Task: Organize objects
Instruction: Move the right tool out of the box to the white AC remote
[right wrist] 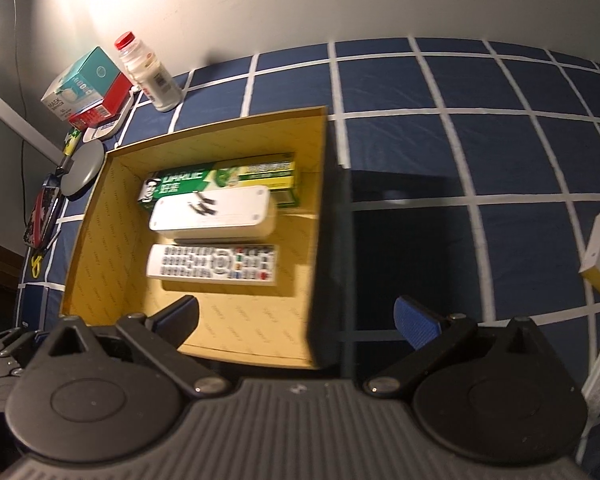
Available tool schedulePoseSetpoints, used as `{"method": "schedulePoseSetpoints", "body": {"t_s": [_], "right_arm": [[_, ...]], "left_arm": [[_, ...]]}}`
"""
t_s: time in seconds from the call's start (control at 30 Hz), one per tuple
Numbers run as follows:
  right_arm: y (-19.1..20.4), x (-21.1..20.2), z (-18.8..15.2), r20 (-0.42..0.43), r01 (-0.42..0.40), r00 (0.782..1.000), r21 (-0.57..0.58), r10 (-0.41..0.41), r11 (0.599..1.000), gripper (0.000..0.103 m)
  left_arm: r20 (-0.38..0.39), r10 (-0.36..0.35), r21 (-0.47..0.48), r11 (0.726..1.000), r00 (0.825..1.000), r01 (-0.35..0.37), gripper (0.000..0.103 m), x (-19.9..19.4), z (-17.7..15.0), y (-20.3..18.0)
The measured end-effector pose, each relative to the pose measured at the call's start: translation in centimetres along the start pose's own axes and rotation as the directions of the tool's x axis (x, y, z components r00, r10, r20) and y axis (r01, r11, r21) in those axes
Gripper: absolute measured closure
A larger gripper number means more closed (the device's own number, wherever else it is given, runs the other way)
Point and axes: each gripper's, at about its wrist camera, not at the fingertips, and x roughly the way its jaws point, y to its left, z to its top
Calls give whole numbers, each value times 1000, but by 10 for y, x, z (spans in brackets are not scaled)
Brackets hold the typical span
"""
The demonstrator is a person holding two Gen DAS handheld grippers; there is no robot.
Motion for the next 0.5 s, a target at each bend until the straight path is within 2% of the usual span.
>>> {"method": "schedulePoseSetpoints", "body": {"t_s": [0.23,0.5], "right_arm": [[-62,-17,3,-17,-21,1000,-32,21,999,0],[-126,-27,4,-54,-45,998,-100,40,994,0]], "left_arm": [[4,50,-48,998,999,-50,0,4,-10,-60],[-4,113,-154,982,994,-113,0,10,-30,-115]]}}
